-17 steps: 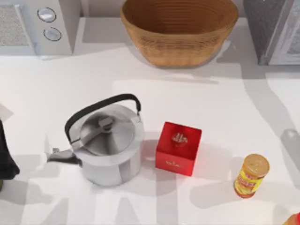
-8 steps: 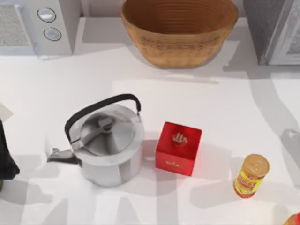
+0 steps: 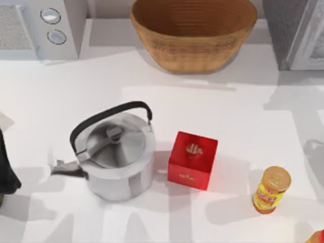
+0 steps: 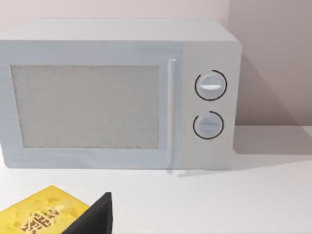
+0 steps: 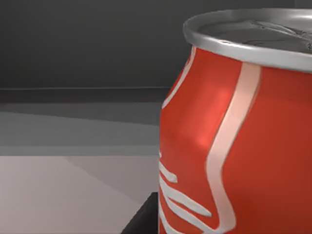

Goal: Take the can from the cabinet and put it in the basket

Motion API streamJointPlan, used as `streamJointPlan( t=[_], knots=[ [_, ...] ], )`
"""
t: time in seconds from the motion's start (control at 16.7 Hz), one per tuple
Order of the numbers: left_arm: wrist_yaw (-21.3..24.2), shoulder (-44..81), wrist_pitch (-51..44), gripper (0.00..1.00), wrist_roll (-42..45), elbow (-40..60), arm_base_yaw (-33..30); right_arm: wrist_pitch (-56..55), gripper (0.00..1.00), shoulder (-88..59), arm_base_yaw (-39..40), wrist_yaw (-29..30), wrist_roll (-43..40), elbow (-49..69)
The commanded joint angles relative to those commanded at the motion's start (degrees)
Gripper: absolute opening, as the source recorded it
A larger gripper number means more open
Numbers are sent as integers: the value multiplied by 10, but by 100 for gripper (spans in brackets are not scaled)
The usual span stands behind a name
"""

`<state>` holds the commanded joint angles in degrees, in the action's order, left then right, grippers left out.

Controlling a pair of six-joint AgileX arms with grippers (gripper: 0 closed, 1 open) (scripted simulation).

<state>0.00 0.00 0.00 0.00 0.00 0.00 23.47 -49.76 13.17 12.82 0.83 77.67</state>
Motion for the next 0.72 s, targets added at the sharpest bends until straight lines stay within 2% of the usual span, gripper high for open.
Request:
streamJointPlan(
  t=[0.72],
  knots=[
    [0,0,0,100,0,0,0,-186,0,394,-105,-103,-6,-611]
  ],
)
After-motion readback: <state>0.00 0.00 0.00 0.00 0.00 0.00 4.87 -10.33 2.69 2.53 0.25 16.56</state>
